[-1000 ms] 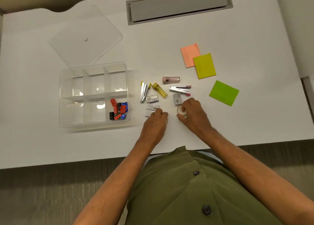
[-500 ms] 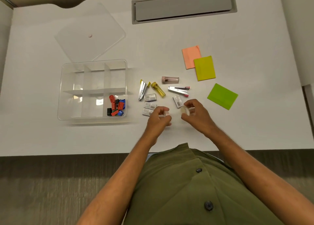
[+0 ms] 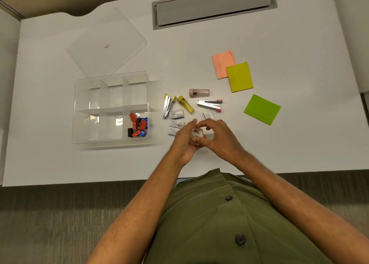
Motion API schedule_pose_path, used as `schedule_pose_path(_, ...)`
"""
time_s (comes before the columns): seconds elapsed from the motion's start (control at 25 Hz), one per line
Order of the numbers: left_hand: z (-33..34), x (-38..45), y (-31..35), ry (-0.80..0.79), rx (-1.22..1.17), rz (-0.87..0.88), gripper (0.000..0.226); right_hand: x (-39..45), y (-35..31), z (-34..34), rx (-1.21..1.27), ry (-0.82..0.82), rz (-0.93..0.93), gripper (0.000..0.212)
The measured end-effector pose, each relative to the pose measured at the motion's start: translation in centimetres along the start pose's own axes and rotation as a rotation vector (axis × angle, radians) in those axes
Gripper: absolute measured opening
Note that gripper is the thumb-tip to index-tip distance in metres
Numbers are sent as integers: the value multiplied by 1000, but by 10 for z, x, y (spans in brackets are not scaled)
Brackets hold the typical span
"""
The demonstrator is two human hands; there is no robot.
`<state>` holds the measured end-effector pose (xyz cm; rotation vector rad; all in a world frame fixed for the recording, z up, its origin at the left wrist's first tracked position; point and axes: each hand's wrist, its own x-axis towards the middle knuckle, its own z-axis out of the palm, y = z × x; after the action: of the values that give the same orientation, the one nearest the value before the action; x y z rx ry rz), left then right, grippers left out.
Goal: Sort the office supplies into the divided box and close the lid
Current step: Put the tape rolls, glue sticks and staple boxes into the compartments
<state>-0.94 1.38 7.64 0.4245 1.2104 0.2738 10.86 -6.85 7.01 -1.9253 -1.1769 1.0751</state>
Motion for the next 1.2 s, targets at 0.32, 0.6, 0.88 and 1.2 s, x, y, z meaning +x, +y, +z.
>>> schedule_pose_path(0.32,-1,-1,10,84,-194,-97,34,2,-4,15,-185,-43,-156,25)
schedule_pose_path(0.6,-22,-1,11,141,-91,-2,29,12,-13,14,-189,-209,-241,23)
schedule_pose_path(0.88,-36,-15,26,275,73,167,31,77,-10,-32,20,166,-124,20)
schedule_pose_path(1.2,-65,-32,41,213,-135,144,25,146,5,-22,-505,34,-134,52)
